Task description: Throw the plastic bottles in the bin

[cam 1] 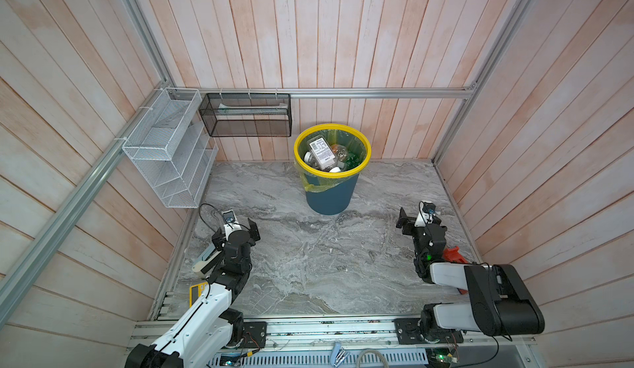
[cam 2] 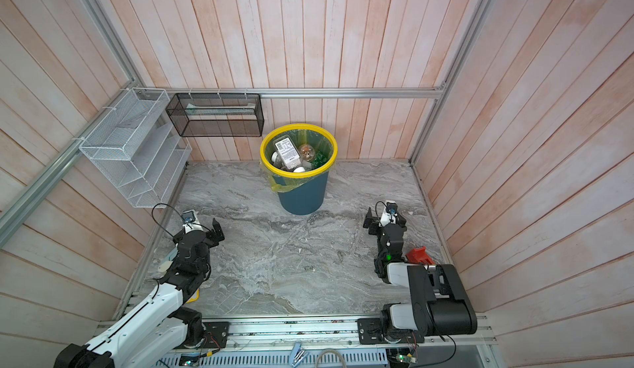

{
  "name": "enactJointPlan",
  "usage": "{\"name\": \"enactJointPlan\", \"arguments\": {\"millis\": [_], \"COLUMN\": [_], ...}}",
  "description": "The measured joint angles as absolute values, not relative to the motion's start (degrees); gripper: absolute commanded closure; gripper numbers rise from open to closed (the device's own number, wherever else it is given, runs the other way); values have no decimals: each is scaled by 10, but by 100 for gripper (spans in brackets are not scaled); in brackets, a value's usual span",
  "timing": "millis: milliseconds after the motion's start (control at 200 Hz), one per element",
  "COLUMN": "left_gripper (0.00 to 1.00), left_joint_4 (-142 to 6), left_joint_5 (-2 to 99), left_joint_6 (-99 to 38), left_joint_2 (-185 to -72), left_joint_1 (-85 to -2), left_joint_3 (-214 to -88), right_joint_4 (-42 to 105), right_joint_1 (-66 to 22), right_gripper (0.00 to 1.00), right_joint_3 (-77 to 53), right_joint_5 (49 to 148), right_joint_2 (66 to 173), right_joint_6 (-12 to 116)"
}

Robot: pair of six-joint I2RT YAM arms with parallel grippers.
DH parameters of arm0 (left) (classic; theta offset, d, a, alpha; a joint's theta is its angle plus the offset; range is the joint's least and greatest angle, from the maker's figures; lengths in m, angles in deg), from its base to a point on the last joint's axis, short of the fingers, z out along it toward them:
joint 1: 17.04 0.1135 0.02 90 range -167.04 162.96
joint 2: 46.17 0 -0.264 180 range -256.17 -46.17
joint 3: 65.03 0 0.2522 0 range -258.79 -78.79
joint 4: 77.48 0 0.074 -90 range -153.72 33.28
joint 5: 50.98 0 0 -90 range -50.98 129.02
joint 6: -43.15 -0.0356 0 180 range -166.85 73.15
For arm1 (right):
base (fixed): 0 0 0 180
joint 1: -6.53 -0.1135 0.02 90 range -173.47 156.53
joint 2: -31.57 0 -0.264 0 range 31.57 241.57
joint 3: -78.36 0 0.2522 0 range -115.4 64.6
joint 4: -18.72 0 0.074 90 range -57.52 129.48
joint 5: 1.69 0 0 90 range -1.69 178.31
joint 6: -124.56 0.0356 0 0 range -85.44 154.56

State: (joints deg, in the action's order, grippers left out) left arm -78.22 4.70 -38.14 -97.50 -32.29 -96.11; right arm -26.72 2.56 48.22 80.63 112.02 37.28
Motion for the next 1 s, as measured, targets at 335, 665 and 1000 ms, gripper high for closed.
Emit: {"name": "enactJointPlan", "arguments": {"millis": [335,665,1000], "left_gripper": [0,0,0], "left_joint_4": [-901,-1034,-1193], "left_joint_5": [56,99,202], "left_joint_6": [-412,-438,-452], "left_joint_2": [-1052,-1125,-1239], "left_joint_1": [-319,-297,-219], "left_joint_3": [-961,-947,-927], "right_joint_4": [-371,-393,-396], "right_joint_1": [27,45,45], "right_gripper": [6,0,0], "right_joint_3": [530,528,528], "right_joint_5": [809,819,822], "right_joint_2": [1172,1197,1197], "right_joint_6": [358,361,361]}}
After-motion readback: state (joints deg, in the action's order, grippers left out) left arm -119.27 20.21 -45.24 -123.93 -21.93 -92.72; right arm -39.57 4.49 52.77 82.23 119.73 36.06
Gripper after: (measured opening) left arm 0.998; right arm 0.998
